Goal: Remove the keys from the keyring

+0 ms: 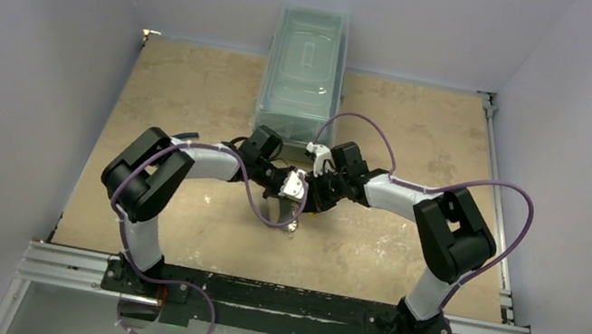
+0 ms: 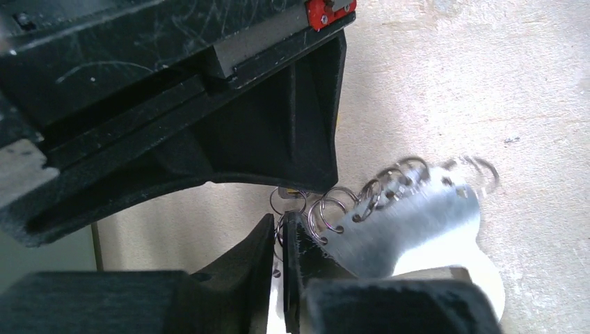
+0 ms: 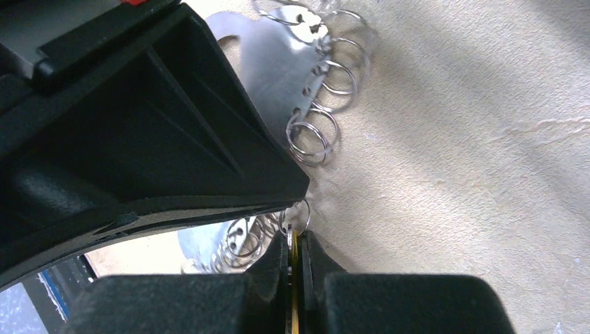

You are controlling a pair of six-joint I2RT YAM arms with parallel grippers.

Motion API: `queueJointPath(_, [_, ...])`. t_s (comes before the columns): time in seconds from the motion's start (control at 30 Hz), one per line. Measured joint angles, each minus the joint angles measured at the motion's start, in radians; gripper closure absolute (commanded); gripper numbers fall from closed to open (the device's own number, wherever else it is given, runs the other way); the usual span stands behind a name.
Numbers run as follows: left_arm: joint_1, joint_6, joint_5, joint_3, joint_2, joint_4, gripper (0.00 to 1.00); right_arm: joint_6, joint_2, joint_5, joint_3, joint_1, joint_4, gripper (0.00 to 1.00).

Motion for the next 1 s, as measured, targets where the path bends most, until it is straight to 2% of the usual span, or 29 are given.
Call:
queueJointPath(0.07, [0.000, 0.005, 0.000, 0.004, 0.000, -0.010, 1.00, 0.000, 0.000, 0.000, 0.000, 0.000, 0.000, 1.00])
queueJointPath(0.33, [-0.003, -0.051, -0.013, 0.002, -0.003, 0.004, 1.00, -0.001, -0.008, 0.000, -0.002, 0.000, -0.008, 1.00])
queueJointPath(0.7, [-0.006, -0.362, -0.149, -0.232, -0.122, 0.425, 1.00, 0.002, -0.048, 0.001, -0.002, -0.002, -0.037, 1.00])
queueJointPath(1.0, [0.000, -0.504, -0.265, -0.346, -0.170, 0.631, 1.00, 0.012, -0.044, 0.001, -0.002, -0.008, -0.060, 1.00])
